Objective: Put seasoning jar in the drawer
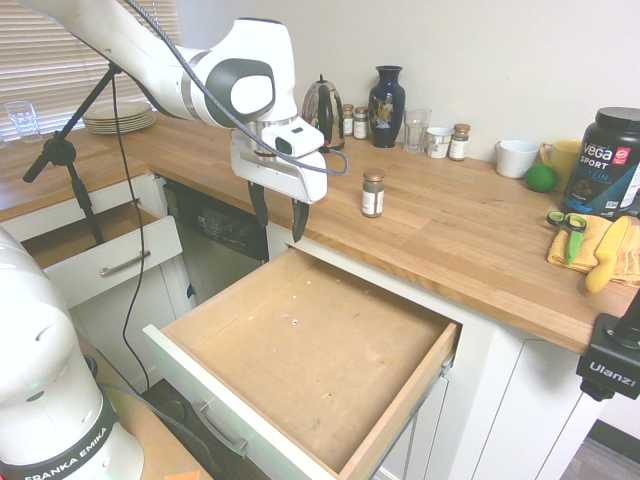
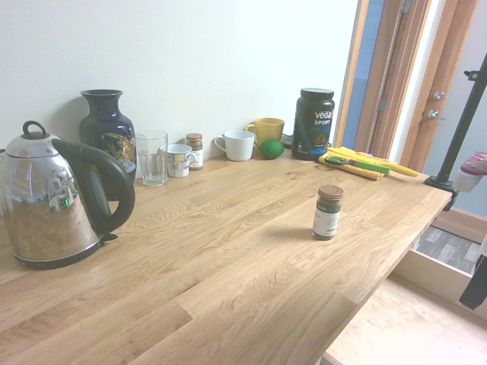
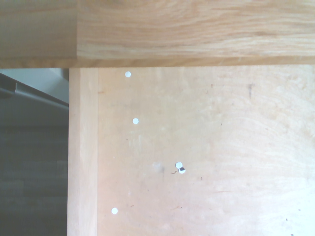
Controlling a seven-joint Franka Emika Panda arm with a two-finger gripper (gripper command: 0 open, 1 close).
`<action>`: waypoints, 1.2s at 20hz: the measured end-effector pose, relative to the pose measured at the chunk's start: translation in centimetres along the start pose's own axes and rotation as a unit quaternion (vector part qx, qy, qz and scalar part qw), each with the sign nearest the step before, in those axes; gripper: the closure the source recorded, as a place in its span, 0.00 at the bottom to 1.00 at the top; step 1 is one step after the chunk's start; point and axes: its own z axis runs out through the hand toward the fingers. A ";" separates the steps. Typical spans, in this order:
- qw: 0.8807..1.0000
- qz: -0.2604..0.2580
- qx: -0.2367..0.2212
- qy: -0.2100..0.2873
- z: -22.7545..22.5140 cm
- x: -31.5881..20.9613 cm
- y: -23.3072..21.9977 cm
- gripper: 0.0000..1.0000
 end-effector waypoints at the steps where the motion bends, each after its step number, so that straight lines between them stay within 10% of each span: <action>1: 1.000 0.000 0.000 0.000 0.0 0.0 0.0 0.00; 24: 1.000 0.023 -0.009 0.008 0.6 16.9 -13.5 0.00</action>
